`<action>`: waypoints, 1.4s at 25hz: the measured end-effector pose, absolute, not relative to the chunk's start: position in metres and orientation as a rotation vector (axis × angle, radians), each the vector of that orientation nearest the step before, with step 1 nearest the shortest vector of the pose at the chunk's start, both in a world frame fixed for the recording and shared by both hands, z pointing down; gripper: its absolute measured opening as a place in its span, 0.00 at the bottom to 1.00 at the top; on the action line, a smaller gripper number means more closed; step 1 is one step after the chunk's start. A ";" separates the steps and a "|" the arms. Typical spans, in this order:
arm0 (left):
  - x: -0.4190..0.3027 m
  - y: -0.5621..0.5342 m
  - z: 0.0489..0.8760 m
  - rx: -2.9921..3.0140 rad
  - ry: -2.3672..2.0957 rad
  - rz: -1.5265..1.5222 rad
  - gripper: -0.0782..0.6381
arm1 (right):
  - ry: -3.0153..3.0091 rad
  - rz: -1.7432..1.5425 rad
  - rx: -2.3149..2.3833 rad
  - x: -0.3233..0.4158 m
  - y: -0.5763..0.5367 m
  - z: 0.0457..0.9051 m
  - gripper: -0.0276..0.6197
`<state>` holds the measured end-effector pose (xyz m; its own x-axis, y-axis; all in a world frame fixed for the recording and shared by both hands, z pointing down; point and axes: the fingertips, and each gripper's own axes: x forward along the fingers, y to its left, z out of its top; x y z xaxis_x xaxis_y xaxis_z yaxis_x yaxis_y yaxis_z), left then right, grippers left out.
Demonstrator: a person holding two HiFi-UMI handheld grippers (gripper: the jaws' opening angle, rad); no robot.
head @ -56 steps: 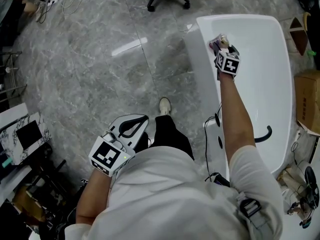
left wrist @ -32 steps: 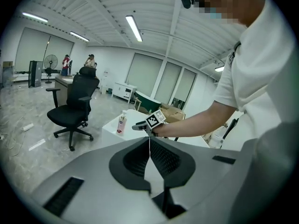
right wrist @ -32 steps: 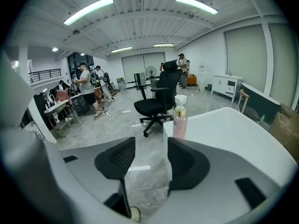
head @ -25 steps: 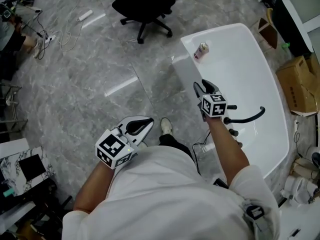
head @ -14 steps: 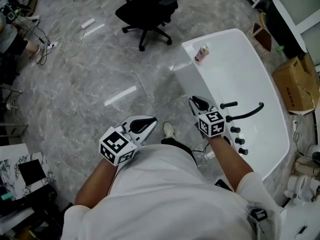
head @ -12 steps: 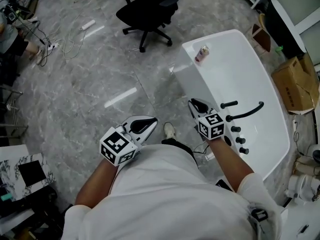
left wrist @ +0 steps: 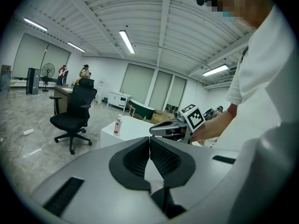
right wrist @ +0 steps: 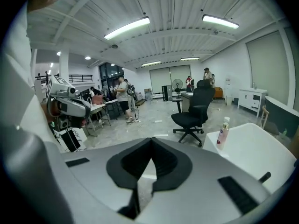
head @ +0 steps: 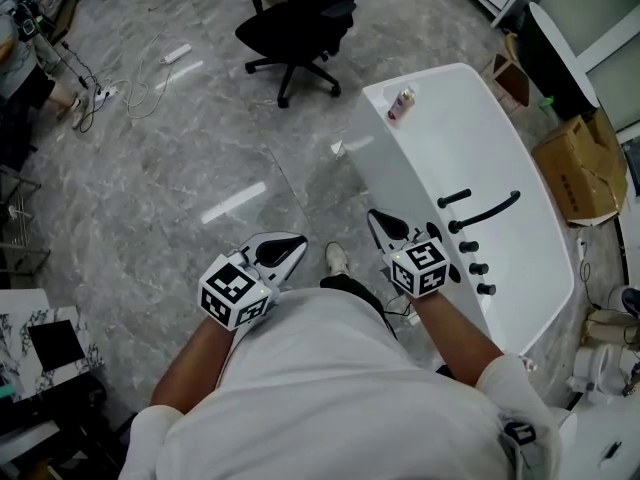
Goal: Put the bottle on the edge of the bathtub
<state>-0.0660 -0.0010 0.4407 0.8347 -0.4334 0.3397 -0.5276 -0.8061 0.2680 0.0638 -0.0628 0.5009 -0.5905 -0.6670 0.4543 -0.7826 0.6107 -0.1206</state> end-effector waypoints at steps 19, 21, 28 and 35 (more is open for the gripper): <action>-0.093 0.042 0.445 2.654 -0.751 0.343 0.13 | -2.539 0.340 1.006 0.012 0.002 0.476 0.06; -0.095 0.043 0.447 2.653 -0.754 0.340 0.13 | -2.531 0.307 0.989 0.009 0.004 0.476 0.06; -0.104 0.048 0.451 2.639 -0.767 0.337 0.13 | -2.514 0.255 0.962 0.001 0.011 0.476 0.06; -0.104 0.050 0.456 2.632 -0.762 0.339 0.13 | -2.520 0.281 0.960 -0.001 0.013 0.479 0.06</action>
<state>-0.1045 0.0497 0.4565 0.8242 -0.4616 0.3280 -0.5527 -0.7818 0.2886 -0.0008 0.0127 0.4787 -0.6694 -0.5848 0.4581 -0.6713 0.7404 -0.0358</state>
